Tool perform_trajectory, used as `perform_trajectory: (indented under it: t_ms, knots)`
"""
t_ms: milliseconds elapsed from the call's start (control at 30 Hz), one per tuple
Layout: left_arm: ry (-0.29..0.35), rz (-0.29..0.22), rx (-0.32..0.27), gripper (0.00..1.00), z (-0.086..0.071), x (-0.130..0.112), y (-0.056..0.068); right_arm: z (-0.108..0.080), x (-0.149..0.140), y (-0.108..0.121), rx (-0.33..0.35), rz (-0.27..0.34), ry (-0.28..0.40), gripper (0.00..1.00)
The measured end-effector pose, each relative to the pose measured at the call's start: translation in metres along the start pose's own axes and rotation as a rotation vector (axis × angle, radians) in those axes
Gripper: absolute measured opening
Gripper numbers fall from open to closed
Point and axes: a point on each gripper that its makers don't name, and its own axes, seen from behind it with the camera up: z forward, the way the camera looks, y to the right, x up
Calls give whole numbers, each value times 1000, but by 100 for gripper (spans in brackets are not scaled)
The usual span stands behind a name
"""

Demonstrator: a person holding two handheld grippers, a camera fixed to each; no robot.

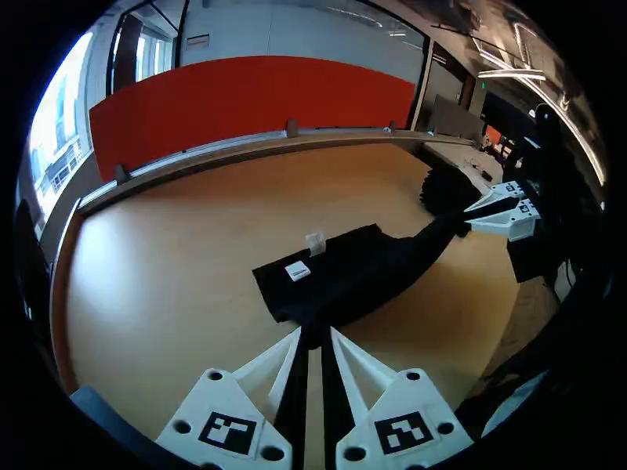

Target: Fold towel

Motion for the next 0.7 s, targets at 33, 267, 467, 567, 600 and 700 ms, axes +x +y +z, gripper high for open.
perform_trajectory:
  t_ms: [33, 267, 467, 567, 600, 700]
  knots:
    - [1, -1, -1, 10, -1, 0, 1, -1, 1, 0, 1, 0, 0, 12]
    - [7, -2, -1, 10, -8, 4, 1, -6, 4, -3, 4, 5, 5, 12]
    - [7, -6, -1, 10, -6, 4, 1, -5, 4, -4, 5, 2, 2, 12]
    - [7, -10, -2, 10, -3, 5, 2, -3, 4, -4, 5, 1, -1, 12]
    - [8, -11, -3, 10, -2, 5, 2, -3, 4, -3, 4, 0, -3, 12]
    - [9, -13, -3, 10, 3, 7, 2, 0, 3, -1, 1, -1, -7, 12]
